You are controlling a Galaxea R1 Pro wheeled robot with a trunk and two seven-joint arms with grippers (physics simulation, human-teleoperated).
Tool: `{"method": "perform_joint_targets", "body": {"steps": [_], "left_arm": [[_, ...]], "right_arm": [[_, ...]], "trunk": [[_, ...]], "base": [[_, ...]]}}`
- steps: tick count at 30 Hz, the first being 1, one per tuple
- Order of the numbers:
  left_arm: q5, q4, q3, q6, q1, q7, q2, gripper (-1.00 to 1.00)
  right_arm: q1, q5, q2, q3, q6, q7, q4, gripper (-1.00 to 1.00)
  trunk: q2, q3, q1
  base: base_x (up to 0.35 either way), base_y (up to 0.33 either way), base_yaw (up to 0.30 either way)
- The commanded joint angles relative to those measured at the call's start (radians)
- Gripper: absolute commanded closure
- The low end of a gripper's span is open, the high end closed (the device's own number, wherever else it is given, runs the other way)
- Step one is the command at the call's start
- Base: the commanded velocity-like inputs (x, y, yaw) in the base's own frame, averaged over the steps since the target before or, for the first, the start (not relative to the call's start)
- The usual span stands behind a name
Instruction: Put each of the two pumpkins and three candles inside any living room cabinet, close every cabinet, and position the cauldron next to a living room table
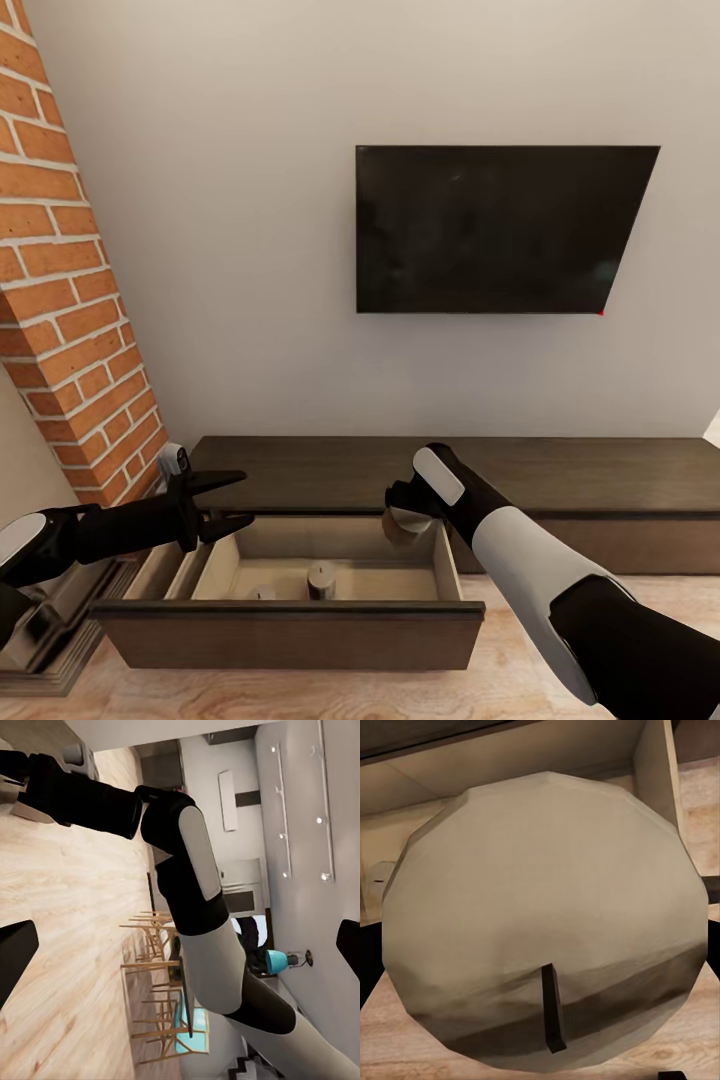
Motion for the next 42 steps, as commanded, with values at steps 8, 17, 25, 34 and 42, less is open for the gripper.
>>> {"method": "perform_joint_targets", "body": {"steps": [8,17,25,34,42], "left_arm": [[0.008,-0.002,0.0,0.001,-0.001,0.003,0.0,-1.0],[0.008,-0.005,-0.001,0.001,-0.001,0.003,0.0,-1.0],[0.008,-0.021,-0.003,0.001,-0.001,0.003,-0.001,-1.0],[0.008,-0.025,-0.005,0.001,-0.001,0.003,-0.002,-1.0],[0.007,-0.026,-0.025,0.001,-0.001,0.003,-0.002,-1.0]], "right_arm": [[-0.001,-0.005,-0.002,0.014,-0.045,-0.001,0.046,1.0],[-0.001,-0.003,-0.002,0.069,-0.086,0.061,0.075,1.0],[-0.001,0.0,-0.004,0.074,-0.11,0.073,0.073,1.0],[-0.001,-0.001,-0.002,0.074,-0.125,0.086,0.073,1.0],[-0.001,0.0,-0.004,0.074,-0.126,0.087,0.072,1.0]], "trunk": [[-0.015,-0.007,0.008],[-0.078,-0.036,0.042],[-0.134,-0.061,0.073],[-0.19,-0.086,0.103],[-0.19,-0.086,0.103]], "base": [[0.0,0.0,0.0],[0.0,0.0,0.0],[0.0,0.0,0.0],[0.0,0.0,0.0],[0.0,0.0,0.0]]}}
